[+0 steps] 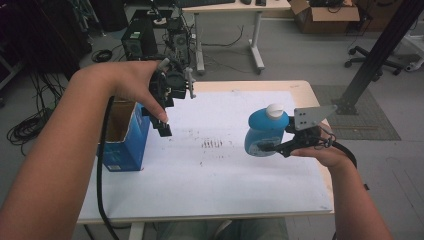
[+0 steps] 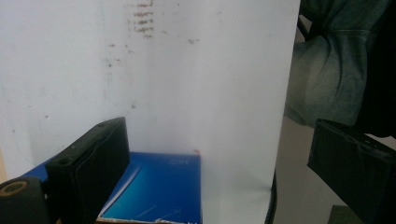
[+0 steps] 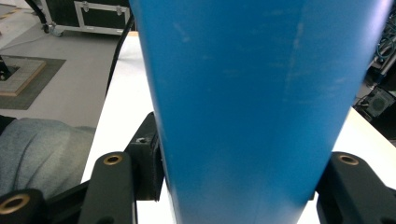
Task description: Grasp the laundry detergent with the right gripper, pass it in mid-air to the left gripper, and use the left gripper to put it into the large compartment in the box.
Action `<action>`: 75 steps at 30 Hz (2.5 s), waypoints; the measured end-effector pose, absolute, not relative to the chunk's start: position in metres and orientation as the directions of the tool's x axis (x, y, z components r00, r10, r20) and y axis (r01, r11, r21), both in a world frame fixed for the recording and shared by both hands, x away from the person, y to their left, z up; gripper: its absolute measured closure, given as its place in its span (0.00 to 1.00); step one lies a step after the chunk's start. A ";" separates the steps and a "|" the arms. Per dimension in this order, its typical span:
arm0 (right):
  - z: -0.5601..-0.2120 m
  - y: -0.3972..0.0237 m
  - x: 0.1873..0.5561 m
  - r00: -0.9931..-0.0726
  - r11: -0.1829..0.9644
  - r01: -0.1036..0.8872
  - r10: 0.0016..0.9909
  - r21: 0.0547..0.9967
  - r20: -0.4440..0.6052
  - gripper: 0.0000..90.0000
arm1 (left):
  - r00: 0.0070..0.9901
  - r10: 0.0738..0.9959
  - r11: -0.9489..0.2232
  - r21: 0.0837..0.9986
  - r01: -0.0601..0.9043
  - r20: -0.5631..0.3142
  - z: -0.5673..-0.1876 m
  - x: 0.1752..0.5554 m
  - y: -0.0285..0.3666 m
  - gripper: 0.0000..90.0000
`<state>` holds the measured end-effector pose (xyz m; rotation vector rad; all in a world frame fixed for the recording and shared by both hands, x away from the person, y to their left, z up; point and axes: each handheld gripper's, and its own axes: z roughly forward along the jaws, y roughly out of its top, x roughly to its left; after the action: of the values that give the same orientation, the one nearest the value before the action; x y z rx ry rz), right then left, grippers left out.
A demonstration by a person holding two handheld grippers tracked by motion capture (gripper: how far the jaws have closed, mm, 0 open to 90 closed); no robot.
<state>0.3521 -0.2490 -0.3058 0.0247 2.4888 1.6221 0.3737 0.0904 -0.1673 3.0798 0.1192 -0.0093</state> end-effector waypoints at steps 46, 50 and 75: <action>-0.343 -0.169 0.356 -0.995 0.374 -0.084 0.013 0.923 -0.096 0.49 | 1.000 0.025 -0.998 0.050 0.024 0.004 -0.167 0.359 0.060 0.06; -0.347 -0.166 0.357 -0.996 0.369 -0.077 0.015 0.926 -0.089 0.49 | 1.000 0.024 -0.999 0.048 0.024 0.004 -0.167 0.357 0.058 0.06; -0.353 -0.143 0.362 -0.995 0.363 -0.085 0.010 0.928 -0.095 0.49 | 0.999 0.018 -0.999 0.039 0.017 0.027 -0.172 0.352 0.042 0.06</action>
<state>0.3625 -0.1433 -0.3528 -0.0691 2.5228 1.7259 0.3519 0.0424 -0.1716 3.1024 0.0279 0.0423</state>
